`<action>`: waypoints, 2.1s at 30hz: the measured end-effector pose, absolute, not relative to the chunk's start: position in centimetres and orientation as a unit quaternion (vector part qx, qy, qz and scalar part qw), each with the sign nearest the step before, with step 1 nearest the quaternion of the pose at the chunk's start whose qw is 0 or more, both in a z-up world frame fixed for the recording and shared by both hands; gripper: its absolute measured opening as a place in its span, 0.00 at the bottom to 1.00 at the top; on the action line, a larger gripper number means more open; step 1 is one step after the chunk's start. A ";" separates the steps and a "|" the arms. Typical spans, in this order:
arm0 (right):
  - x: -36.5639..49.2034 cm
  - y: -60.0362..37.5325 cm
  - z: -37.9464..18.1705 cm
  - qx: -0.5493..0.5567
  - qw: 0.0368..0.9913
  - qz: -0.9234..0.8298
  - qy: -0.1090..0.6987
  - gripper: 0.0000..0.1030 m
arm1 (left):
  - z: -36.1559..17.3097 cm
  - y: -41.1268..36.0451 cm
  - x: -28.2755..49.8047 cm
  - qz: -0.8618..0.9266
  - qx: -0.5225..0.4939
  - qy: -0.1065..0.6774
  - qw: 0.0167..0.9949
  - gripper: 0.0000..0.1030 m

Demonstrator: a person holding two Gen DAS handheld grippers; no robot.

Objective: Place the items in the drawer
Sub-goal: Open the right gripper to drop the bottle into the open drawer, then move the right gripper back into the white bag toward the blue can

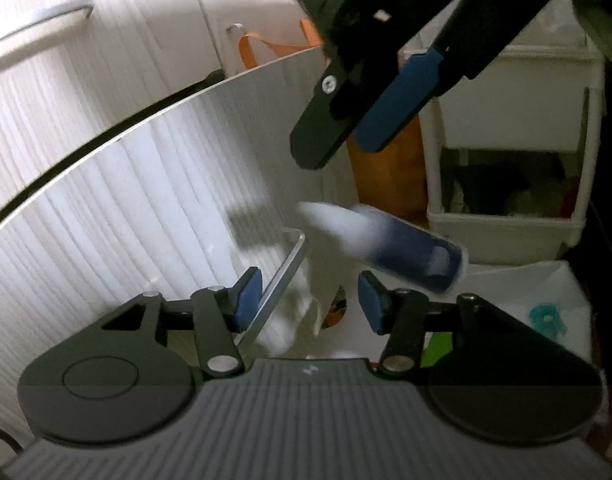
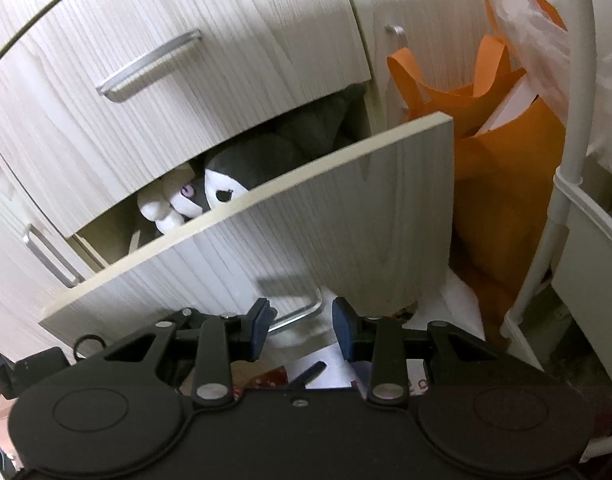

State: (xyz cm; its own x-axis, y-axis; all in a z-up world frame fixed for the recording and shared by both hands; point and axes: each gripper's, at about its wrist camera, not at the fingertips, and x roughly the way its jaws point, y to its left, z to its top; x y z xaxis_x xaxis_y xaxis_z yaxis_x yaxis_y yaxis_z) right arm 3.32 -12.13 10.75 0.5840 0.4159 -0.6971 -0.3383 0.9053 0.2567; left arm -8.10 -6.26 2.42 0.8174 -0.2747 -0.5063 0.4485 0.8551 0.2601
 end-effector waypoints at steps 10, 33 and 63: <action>4.8 -14.1 8.8 0.098 0.876 0.176 0.438 0.41 | 2.2 -5.1 -8.7 -0.194 0.193 0.229 0.934 0.49; 9.0 -18.5 -5.8 0.144 0.761 -0.024 0.633 0.59 | -0.6 -6.8 -7.5 -0.202 0.195 0.220 0.934 0.50; 12.7 -22.2 -12.6 0.111 0.730 -0.024 0.674 0.53 | -0.3 -4.0 -14.6 -0.184 0.123 0.226 0.949 0.84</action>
